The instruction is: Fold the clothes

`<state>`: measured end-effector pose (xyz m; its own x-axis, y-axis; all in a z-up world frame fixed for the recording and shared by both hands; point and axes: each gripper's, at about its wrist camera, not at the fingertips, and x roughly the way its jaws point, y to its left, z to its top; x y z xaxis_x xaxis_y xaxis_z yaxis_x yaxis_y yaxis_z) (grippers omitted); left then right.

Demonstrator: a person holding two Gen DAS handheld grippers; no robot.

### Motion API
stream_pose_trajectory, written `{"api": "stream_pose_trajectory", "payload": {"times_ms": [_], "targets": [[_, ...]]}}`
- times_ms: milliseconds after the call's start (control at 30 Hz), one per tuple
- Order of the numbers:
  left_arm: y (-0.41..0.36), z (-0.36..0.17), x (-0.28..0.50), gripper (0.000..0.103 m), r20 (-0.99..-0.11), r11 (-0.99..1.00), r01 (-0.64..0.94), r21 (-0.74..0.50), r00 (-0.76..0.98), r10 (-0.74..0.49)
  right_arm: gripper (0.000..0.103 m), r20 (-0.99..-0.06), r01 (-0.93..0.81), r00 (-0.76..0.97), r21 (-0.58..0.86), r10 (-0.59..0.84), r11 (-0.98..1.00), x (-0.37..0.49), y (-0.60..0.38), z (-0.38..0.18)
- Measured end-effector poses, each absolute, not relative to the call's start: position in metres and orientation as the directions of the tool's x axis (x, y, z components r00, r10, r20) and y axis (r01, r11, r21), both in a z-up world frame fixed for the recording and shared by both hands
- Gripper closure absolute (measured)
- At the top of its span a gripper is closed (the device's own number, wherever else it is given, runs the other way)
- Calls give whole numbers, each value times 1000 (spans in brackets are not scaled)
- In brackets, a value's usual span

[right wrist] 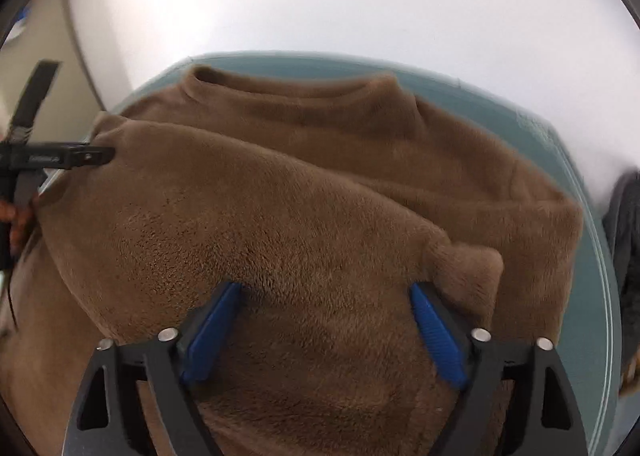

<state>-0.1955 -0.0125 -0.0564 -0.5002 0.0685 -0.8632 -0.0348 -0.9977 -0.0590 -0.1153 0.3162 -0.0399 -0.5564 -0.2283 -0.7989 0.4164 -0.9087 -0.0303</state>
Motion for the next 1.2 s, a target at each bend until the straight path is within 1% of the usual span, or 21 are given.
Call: {"api": "stream_pose_trajectory", "payload": {"times_ms": [67, 167, 333, 433, 500, 633, 733, 833, 900, 933, 1067, 1200], "targets": [[-8, -58, -194, 1, -856, -999, -43, -30, -515, 48, 12, -798, 416, -558, -31, -228, -909, -115, 316, -40], [-11, -57, -193, 1, -856, -998, -40, -44, -514, 59, 11, -798, 416, -559, -35, -225, -908, -115, 315, -41], [-6, -45, -183, 1, -898, -999, 15, -37, -440, 27, 11, -806, 407, -558, -58, -198, -912, -111, 314, -34], [2, -27, -149, 1, -893, -996, -50, -75, -441, 89, 11, -778, 402, -580, -16, -241, -916, -86, 326, -4], [7, -14, -123, 1, -884, -991, -94, -97, -449, 129, 11, -718, 422, -629, 5, -297, -906, -54, 342, 27], [10, 2, -76, 1, -861, -977, -140, -162, -463, 209, 11, -586, 415, -740, -11, -331, -910, 18, 382, 85], [11, 11, -50, 1, -850, -974, -160, -162, -478, 221, 11, -486, 400, -800, 6, -352, -917, 71, 417, 121], [14, 21, -21, 1, -836, -969, -192, -158, -495, 235, 11, -375, 383, -846, 64, -378, -921, 124, 453, 154], [16, 24, -5, 1, -830, -965, -215, -148, -503, 239, 9, -348, 383, -852, 97, -392, -919, 148, 468, 162], [17, 25, 2, 1, -829, -964, -226, -141, -505, 240, 8, -353, 363, -862, 73, -364, -929, 158, 470, 161], [19, 22, 37, 1, -834, -959, -254, -126, -497, 241, 8, -366, 224, -916, -123, -165, -967, 198, 471, 145], [18, 15, 56, 1, -842, -959, -255, -127, -483, 240, 8, -361, 38, -932, -202, 38, -979, 220, 497, 130]]}}
